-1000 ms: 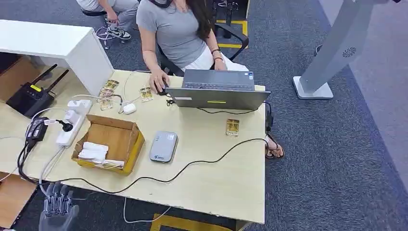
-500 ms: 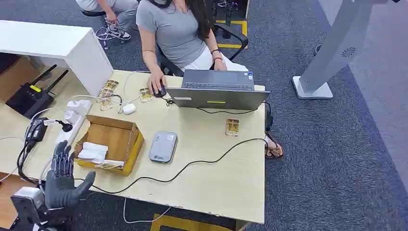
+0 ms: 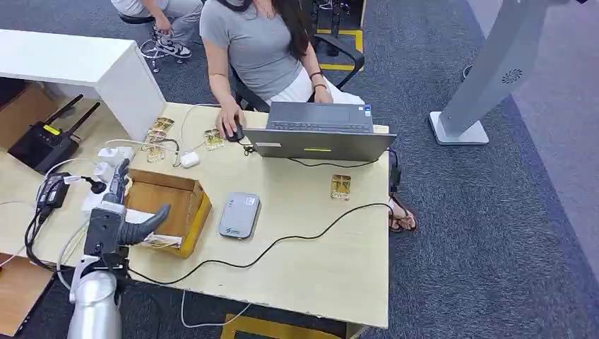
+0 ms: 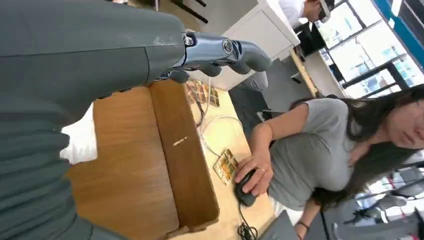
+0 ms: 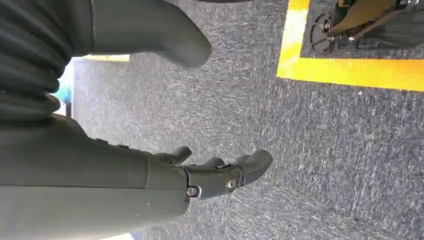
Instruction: Pass the card to the sensor for recognition and then transmit it.
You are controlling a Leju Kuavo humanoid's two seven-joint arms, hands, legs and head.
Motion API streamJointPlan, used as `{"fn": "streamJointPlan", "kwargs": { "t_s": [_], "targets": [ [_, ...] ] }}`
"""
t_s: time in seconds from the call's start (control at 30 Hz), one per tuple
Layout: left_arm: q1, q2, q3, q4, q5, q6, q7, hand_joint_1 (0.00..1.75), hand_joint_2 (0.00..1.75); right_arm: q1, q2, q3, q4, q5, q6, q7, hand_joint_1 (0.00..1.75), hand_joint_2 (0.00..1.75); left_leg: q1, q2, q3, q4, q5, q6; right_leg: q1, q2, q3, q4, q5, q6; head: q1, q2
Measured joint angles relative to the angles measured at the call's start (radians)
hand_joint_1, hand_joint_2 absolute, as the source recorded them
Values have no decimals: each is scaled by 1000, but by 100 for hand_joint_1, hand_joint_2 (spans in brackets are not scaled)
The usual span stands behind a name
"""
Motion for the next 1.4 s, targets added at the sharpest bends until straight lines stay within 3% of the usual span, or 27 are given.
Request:
{"fn": "streamJointPlan", "kwargs": {
  "t_s": [0.73, 1.33, 1.4],
  "targets": [
    [-376, 163, -191, 355, -480, 345, 229, 0, 175, -7, 11, 57, 4, 117, 20, 11, 0, 175, 0, 0, 0, 0, 1, 0, 0, 1, 0, 1, 1, -1, 0, 0],
    [-631, 306, -323, 638, -883, 636, 440, 0, 175, -12, 27, 106, 4, 229, 37, 19, 0, 175, 0, 0, 0, 0, 2, 0, 0, 1, 0, 1, 1, -1, 0, 0],
    [-644, 316, -330, 655, -896, 646, 450, 0, 175, -12, 28, 110, 4, 234, 37, 19, 0, 175, 0, 0, 0, 0, 2, 0, 0, 1, 0, 1, 1, -1, 0, 0]
  ]
}}
